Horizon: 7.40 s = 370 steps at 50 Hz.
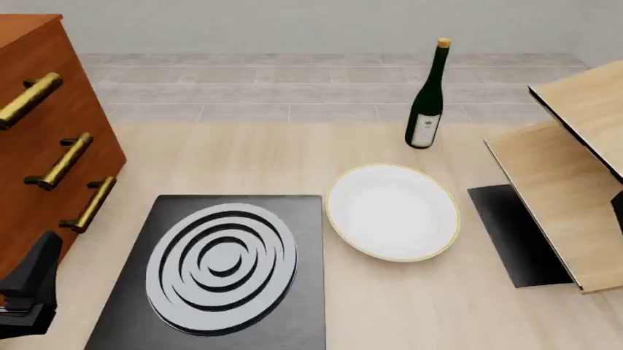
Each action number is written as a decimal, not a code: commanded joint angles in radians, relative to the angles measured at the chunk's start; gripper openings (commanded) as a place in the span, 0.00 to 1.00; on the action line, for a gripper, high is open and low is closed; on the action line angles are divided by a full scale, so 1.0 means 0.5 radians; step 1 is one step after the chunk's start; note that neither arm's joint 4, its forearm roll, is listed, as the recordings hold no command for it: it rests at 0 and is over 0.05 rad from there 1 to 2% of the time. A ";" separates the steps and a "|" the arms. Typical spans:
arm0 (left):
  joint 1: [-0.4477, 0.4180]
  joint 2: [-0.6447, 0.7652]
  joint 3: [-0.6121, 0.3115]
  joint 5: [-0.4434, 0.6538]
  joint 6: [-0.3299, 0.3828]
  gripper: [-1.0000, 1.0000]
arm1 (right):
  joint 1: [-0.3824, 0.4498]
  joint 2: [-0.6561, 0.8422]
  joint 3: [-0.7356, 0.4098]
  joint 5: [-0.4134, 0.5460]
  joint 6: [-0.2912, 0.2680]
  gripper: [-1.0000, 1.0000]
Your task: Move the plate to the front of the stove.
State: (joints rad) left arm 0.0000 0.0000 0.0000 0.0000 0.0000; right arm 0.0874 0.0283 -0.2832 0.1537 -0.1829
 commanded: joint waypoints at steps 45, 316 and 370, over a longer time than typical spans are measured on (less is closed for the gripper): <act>0.000 0.000 0.000 0.000 0.000 1.00 | 0.763 1.190 -0.410 0.033 -1.548 1.00; 0.000 0.000 0.000 0.000 0.000 1.00 | 0.508 3.270 -0.352 -0.932 -2.210 0.00; 0.000 0.000 0.000 0.000 0.000 1.00 | 0.391 3.156 -0.001 -1.760 -2.724 0.00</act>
State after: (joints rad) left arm 0.0000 0.0000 0.0000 0.0000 0.0000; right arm 0.3091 1.6002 -0.3176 -0.6078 -1.4892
